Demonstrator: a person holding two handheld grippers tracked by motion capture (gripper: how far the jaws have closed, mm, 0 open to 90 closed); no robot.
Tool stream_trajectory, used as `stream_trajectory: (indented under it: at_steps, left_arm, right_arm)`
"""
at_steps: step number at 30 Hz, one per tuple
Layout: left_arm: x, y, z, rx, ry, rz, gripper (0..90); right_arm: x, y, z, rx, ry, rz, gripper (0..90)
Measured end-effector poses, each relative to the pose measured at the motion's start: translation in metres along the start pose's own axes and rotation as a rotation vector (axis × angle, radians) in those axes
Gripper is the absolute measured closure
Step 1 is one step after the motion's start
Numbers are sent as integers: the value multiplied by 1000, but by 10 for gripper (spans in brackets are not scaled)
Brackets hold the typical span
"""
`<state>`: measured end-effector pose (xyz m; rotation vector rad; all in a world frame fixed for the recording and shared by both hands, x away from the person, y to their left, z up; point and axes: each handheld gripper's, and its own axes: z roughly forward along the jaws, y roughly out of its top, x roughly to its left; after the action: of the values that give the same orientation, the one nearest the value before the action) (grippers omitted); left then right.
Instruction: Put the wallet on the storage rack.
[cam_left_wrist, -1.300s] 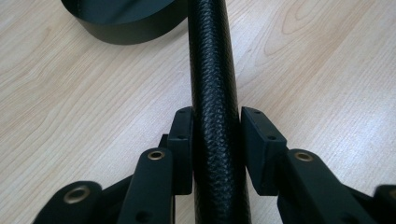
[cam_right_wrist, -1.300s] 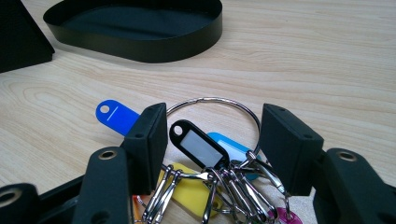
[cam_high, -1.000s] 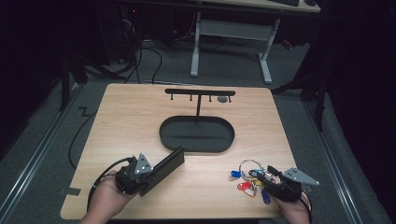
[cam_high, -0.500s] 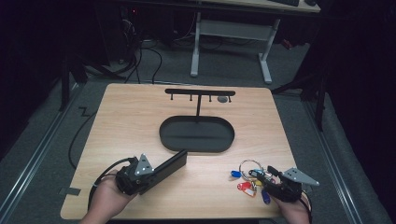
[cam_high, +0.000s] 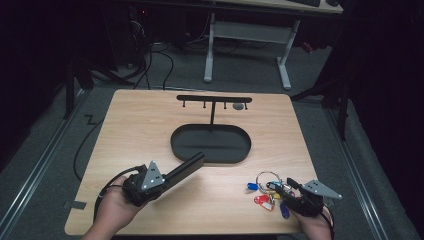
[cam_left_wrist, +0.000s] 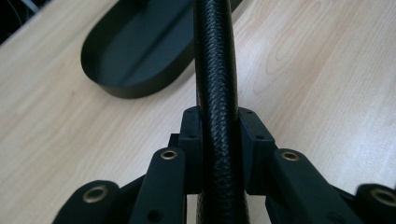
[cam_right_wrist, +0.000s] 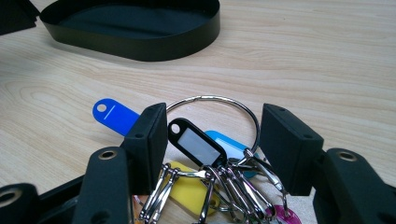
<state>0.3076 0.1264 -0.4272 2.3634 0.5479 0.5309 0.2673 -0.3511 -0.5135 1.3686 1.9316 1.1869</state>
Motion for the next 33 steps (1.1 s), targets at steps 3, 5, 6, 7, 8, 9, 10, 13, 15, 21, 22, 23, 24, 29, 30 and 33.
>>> stream_trajectory:
  at_steps: [3,5,6,7,8,9,10,13,15,21,22,23,24,29,30,33]
  left_arm:
    - [1,6,2,5,6,25,744]
    - [1,11,4,3,8,45,743]
    - [2,14,4,3,11,59,744]
    - [2,19,6,7,18,82,744]
    - [2,19,6,7,18,82,744]
    - [2,21,7,5,22,95,744]
    - [2,23,8,0,23,107,743]
    - [3,28,11,-4,34,150,743]
    - [4,32,14,2,45,174,743]
    - [9,42,23,3,63,218,743]
    - [10,43,24,4,67,224,743]
    - [11,45,25,-2,73,233,743]
    - [12,47,26,0,73,241,744]
    - [20,58,34,-5,88,287,744]
    - [20,58,34,-5,88,287,743]
    - [22,64,39,-3,88,305,743]
  right_arm:
    - [-1,-1,1,7,2,10,425]
    - [0,0,-1,-3,1,4,425]
    - [0,0,-1,-4,-1,5,425]
    - [-1,0,-1,-5,0,3,425]
    - [-1,0,-1,-5,0,3,425]
    - [-1,0,-1,-4,0,5,425]
    - [-1,0,-1,-3,0,6,425]
    - [-1,1,-1,-3,0,3,425]
    - [-1,1,-1,-3,-1,-1,425]
    - [0,1,-1,-3,-3,1,425]
    - [-1,0,-1,-2,-4,0,425]
    - [-1,0,-1,-2,-4,0,425]
    - [-1,0,-2,-3,-4,-2,425]
    - [-1,-1,-5,-3,-10,-4,425]
    - [-1,-1,-5,-3,-10,-4,425]
    - [-2,-3,-9,-6,-18,-2,425]
